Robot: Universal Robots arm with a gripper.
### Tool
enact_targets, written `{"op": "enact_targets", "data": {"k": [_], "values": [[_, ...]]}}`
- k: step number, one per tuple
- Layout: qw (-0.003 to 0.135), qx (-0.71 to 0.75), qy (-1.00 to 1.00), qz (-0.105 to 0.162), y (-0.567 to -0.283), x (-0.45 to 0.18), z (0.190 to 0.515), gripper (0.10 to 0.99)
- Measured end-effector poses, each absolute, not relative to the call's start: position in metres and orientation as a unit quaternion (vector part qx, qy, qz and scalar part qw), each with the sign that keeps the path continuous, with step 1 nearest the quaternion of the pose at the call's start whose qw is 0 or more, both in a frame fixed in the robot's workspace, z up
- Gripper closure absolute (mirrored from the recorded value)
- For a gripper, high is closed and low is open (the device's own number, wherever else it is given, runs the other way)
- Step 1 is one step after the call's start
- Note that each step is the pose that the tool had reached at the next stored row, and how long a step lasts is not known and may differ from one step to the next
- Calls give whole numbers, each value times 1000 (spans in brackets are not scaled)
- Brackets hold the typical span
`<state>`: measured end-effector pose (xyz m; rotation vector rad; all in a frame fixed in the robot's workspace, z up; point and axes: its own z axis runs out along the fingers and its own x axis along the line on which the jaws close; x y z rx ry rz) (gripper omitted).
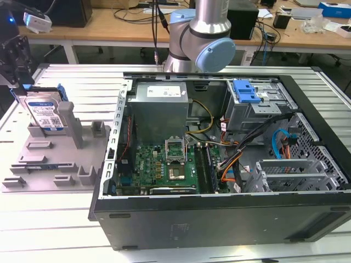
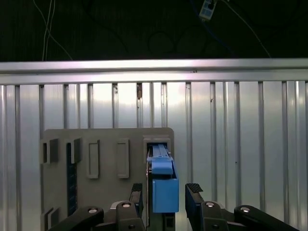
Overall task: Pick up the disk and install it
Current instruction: 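Pick up the disk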
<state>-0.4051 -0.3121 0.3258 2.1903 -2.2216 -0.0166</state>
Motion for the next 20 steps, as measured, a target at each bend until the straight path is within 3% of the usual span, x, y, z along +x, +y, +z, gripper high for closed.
{"op": "enact_targets", "data": {"k": [20], "values": [[12, 702, -712, -5, -312, -405, 316, 604]]}}
